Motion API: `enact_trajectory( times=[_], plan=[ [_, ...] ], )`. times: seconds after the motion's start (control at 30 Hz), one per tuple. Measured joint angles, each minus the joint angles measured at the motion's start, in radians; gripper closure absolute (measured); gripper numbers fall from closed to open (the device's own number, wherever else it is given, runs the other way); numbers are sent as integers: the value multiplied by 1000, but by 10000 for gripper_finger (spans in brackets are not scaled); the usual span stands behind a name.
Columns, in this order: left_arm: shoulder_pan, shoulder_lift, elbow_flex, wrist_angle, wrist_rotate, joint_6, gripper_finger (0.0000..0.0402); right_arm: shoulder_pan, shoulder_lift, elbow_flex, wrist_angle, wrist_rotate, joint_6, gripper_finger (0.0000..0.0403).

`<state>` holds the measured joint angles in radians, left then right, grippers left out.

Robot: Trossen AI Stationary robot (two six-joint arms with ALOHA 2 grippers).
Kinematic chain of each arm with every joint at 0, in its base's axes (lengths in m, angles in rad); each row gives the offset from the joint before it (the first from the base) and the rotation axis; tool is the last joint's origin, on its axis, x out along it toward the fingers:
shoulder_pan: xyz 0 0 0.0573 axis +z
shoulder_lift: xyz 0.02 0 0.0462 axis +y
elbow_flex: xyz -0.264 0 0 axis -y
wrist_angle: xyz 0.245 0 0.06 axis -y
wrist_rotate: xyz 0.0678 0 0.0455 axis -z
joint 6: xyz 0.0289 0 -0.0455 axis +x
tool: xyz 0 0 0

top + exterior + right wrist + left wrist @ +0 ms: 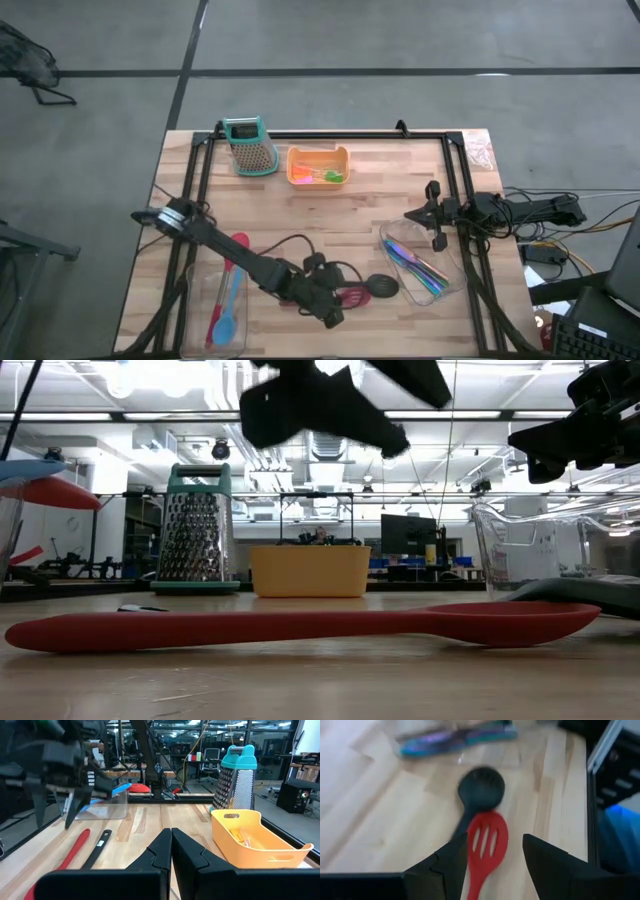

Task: Pick & Place Kitchen Items
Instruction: Put the red serving spoon into the bottom transparent bin

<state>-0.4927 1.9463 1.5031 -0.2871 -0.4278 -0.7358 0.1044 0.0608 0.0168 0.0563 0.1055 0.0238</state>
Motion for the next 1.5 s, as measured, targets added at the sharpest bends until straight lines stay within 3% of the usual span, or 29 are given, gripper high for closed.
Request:
enact_trajectory(
  times=[0.4, 1.0, 1.13, 1.4, 1.5],
  plan=[
    [1, 155, 22, 3, 160, -5, 207, 0, 0, 0, 0, 0, 1, 394],
    [0, 217, 23, -89, 166, -23, 209, 0, 0, 0, 0, 0, 0, 394],
    [2, 216, 25, -90, 163, -17, 237, 0, 0, 0, 0, 0, 0, 394],
    [13, 215, 25, -97, 159, -13, 355, 0, 0, 0, 0, 0, 1, 394],
    [14, 208, 23, -96, 162, -24, 356, 0, 0, 0, 0, 0, 0, 394]
  ],
)
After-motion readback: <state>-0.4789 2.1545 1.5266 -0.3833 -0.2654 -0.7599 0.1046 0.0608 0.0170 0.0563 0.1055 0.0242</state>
